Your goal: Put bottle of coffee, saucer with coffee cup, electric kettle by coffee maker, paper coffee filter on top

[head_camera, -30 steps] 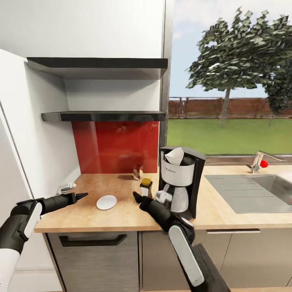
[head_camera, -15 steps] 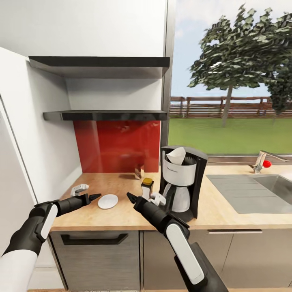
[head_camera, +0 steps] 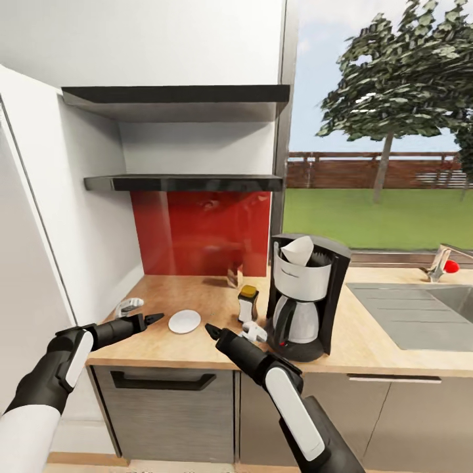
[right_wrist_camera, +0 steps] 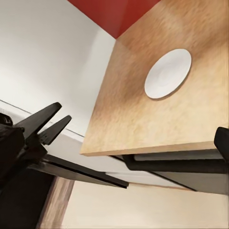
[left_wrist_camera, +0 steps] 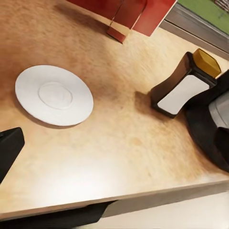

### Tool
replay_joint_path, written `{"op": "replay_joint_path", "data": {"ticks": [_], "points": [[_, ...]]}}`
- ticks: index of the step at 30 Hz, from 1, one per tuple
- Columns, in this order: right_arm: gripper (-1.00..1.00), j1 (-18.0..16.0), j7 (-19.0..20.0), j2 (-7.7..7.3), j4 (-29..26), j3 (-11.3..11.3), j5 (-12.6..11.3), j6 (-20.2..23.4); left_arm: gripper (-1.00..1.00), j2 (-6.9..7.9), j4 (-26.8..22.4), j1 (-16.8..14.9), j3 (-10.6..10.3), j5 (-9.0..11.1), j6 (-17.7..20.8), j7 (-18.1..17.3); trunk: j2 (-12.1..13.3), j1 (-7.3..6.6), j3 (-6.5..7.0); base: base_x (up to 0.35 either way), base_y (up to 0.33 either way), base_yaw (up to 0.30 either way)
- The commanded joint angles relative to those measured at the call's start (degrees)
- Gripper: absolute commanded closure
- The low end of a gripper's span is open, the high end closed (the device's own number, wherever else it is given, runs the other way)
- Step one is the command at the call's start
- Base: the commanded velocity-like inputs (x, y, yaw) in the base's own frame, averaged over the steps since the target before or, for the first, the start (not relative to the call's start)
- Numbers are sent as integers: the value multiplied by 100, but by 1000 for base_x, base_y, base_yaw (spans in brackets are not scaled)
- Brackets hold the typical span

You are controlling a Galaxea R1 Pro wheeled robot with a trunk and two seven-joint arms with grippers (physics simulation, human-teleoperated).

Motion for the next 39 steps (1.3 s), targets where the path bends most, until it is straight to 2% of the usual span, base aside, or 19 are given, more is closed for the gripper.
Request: {"op": "replay_joint_path", "data": {"ticks": [1, 11, 23, 31, 39], "points": [[-100, -2, -55, 0, 1, 2, -63, 6, -100, -2, 1, -3, 5, 19, 34, -13, -5, 2, -10, 6, 0, 134], [-100, -2, -57, 0, 14, -9, -71, -3, -100, -26, 1, -3, -19, 17, 35, -46, -5, 2, -83, 120, 0, 131], [-100, -2, -50, 0, 15, -9, -80, -20, -100, -132, -16, -3, -20, 13, 17, -48, -5, 2, -191, 236, 0, 9], [-100, -2, -49, 0, 37, -9, -75, -25, -100, -153, -59, 0, -19, 16, 24, -48, -5, 2, -264, 28, 0, -10], [-100, -2, -47, 0, 320, -1, -79, -29, -100, -192, -65, 12, -19, 16, 36, -48, -5, 2, -280, 1, 0, -15]]}}
